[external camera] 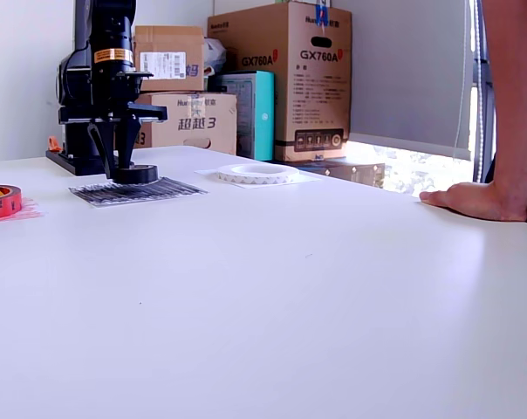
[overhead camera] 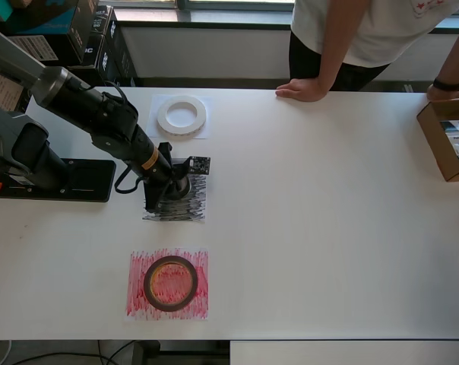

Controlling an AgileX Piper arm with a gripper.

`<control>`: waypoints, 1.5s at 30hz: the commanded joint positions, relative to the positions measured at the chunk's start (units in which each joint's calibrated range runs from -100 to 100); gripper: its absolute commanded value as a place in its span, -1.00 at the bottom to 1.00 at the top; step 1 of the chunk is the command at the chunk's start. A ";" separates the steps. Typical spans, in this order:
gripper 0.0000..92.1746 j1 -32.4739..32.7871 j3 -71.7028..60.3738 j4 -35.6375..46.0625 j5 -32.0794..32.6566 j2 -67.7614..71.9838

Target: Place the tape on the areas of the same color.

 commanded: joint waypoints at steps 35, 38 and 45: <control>-0.05 5.50 -8.09 1.33 -10.09 -25.22; -0.05 7.86 -8.27 1.33 -10.09 -29.06; -0.10 13.63 -7.54 1.33 -14.02 -39.16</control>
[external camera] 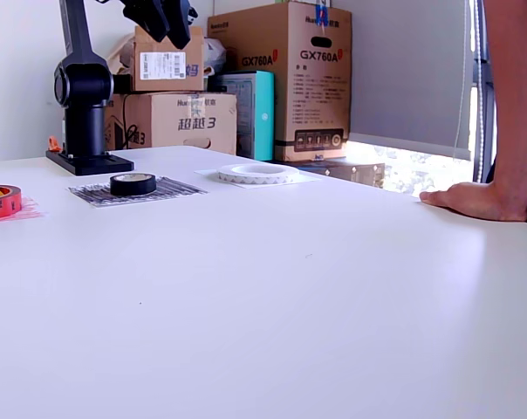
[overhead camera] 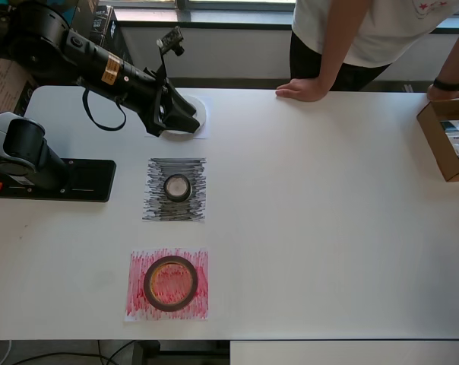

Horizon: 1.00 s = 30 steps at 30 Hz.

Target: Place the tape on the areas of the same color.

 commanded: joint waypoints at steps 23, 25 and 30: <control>-1.00 2.15 19.05 -1.14 -13.63 -49.24; -1.00 1.67 20.23 -1.14 -14.20 -52.42; -1.00 1.36 22.05 -1.14 -14.44 -57.56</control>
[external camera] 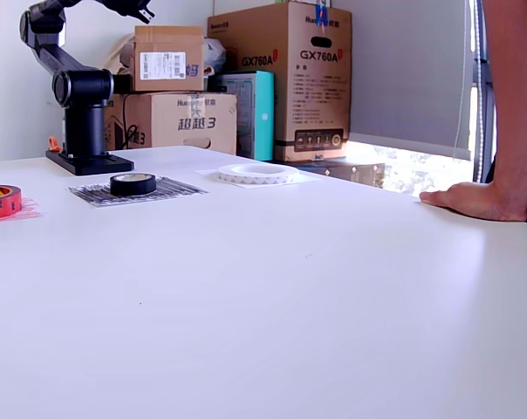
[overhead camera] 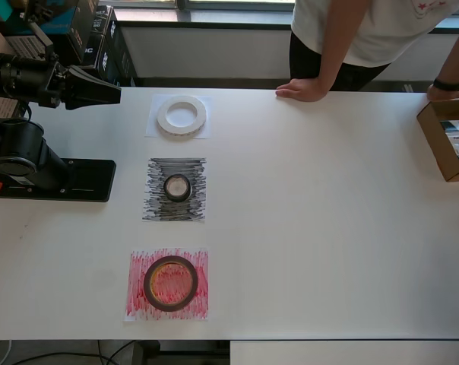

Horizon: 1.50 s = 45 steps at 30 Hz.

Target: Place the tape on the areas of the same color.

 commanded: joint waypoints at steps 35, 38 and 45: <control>-1.00 3.82 22.19 -25.78 -4.06 -27.53; -1.00 3.82 23.09 -25.95 -4.14 -27.53; -1.00 4.37 26.91 -30.78 -7.17 -27.53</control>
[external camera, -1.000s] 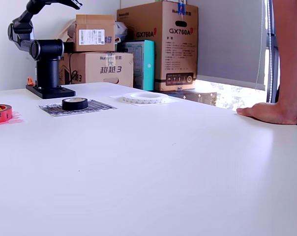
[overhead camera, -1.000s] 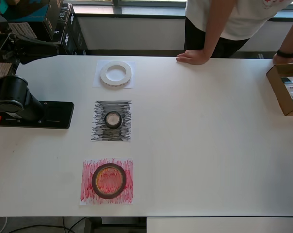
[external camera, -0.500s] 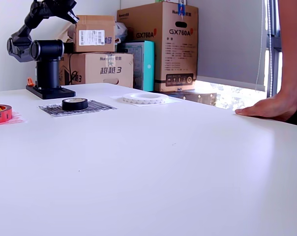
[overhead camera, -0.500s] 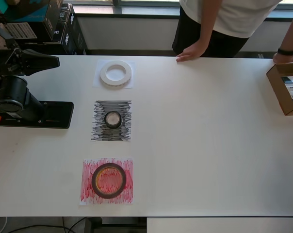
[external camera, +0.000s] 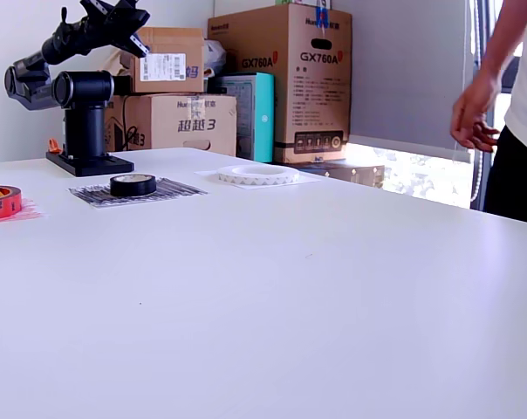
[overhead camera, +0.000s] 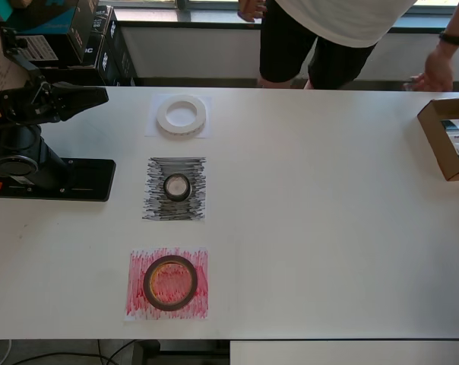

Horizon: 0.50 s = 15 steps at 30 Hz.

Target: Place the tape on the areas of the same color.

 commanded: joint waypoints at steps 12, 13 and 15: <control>-1.00 0.16 4.79 -4.12 -2.83 -0.36; -1.00 0.16 4.79 -3.01 -2.83 -0.36; -1.00 0.08 4.79 -0.64 -2.83 -0.36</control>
